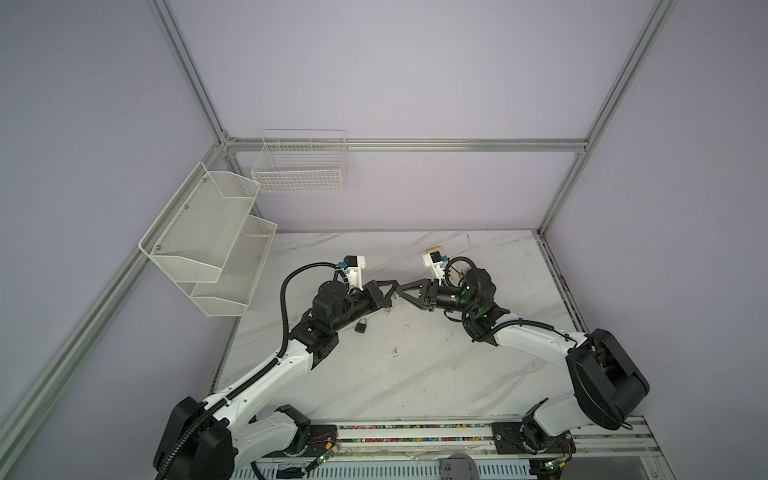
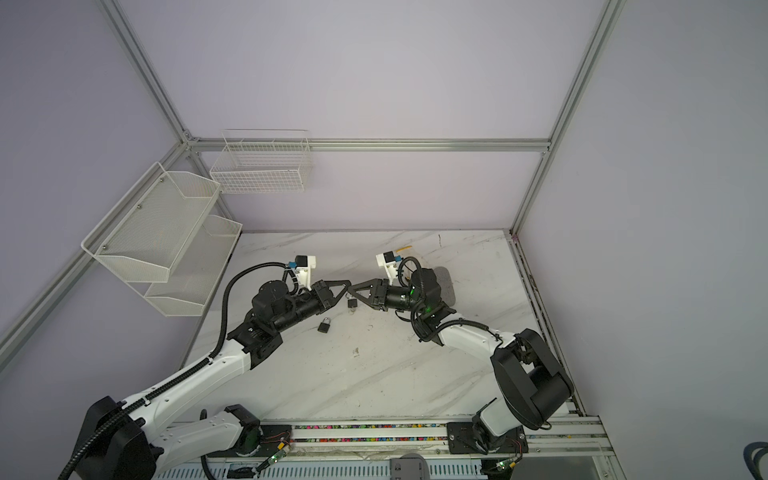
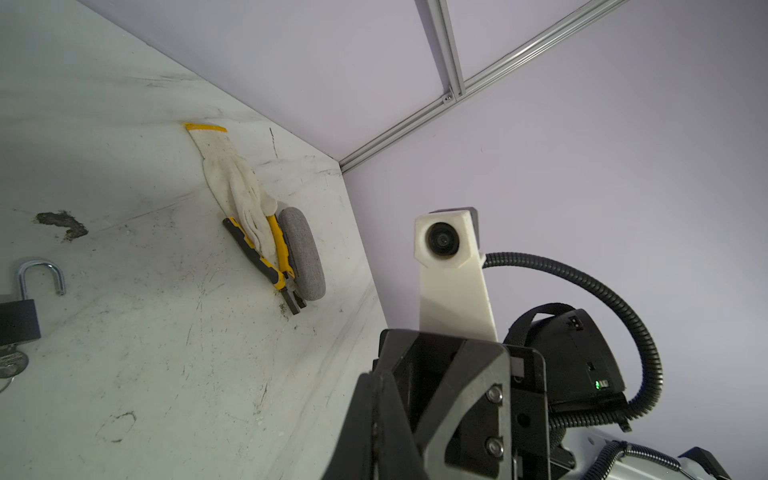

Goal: Unlock with the key

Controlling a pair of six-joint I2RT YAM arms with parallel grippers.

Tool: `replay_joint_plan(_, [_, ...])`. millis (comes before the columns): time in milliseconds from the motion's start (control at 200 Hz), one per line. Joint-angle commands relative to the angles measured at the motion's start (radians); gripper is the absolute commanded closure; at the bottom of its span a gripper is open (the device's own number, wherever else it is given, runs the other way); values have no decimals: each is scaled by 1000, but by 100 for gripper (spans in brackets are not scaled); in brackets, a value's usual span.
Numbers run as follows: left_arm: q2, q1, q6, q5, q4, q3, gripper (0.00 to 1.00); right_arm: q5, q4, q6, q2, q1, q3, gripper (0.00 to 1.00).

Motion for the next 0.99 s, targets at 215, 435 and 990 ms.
replay_joint_plan(215, [-3, -5, 30, 9, -1, 97, 100, -3, -41, -72, 3, -2, 42, 69])
replay_joint_plan(435, [-5, -5, 21, -10, 3, 96, 100, -13, -25, -64, 0, -3, 16, 76])
replay_joint_plan(990, [-7, -5, 0, -19, 29, 88, 100, -32, -2, -55, -4, -2, -9, 89])
